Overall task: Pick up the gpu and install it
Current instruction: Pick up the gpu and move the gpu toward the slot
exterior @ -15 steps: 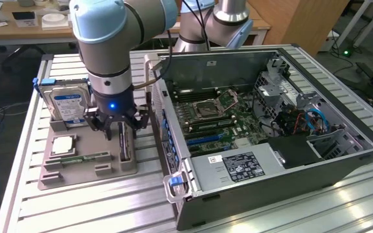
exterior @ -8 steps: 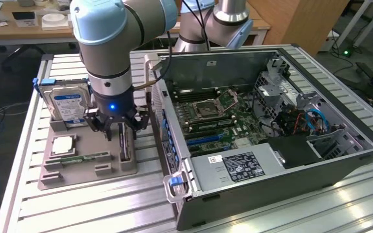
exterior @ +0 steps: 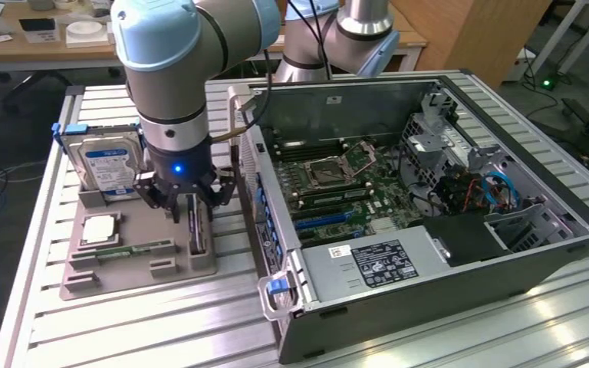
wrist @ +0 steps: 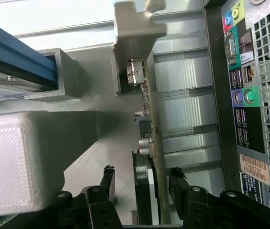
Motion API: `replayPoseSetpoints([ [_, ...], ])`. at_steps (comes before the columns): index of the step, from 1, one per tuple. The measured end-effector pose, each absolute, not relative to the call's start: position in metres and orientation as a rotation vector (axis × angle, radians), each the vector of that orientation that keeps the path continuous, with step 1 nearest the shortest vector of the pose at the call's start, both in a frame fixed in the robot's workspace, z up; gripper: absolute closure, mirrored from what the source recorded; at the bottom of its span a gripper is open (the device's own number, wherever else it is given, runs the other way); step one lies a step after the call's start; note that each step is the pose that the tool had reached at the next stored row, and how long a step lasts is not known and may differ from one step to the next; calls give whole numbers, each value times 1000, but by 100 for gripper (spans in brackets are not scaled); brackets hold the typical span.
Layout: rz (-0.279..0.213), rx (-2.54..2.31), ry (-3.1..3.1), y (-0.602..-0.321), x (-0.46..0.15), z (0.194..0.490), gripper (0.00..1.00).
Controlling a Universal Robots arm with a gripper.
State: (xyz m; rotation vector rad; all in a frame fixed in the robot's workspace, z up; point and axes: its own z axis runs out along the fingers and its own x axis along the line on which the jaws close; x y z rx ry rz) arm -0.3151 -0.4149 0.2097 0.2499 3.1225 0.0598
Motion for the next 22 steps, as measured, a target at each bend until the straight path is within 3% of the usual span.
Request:
replayPoseSetpoints([
  [5, 57, 250, 3122, -415, -315, 211, 44],
  [6, 57, 250, 3122, -415, -315, 211, 51],
  [8, 57, 250, 3122, -415, -315, 211, 53],
  [11, 56, 250, 3122, -415, -315, 211, 65],
  [22, 53, 250, 3122, -415, -312, 211, 71],
])
